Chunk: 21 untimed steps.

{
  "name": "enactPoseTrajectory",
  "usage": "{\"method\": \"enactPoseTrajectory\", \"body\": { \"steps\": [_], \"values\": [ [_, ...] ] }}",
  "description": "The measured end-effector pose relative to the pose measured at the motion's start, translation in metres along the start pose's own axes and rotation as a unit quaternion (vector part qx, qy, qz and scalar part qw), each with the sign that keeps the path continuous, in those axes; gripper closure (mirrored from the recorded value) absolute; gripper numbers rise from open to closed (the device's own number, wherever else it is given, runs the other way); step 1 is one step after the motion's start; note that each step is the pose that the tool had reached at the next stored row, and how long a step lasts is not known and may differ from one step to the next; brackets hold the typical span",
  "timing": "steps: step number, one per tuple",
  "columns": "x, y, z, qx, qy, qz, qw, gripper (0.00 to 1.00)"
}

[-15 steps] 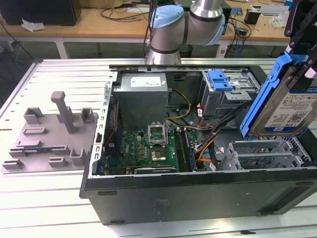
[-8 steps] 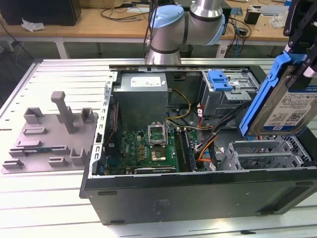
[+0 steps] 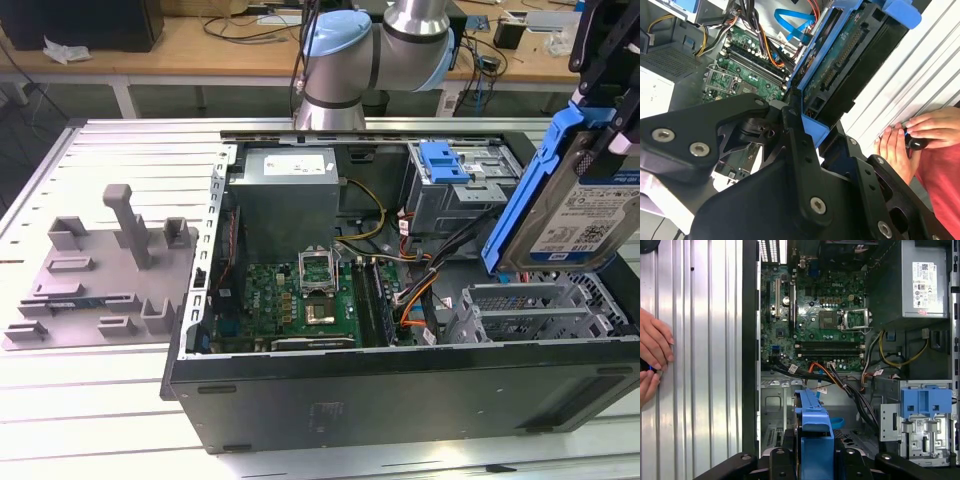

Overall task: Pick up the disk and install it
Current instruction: 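Insert the disk into the insertion slot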

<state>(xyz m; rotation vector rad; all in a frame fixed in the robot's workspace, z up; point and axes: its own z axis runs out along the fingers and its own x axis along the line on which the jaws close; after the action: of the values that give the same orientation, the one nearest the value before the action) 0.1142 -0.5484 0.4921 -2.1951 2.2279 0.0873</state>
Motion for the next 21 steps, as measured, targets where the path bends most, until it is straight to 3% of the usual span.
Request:
{"method": "enactPoseTrajectory", "body": {
  "steps": [13, 21],
  "values": [
    [0.0000, 0.0017, 0.0003, 0.0017, 0.0000, -0.002, 1.0000, 0.63],
    [0.0000, 0.0020, 0.0009, 0.0013, 0.0004, -0.016, 0.9999, 0.63]
  ]
}}
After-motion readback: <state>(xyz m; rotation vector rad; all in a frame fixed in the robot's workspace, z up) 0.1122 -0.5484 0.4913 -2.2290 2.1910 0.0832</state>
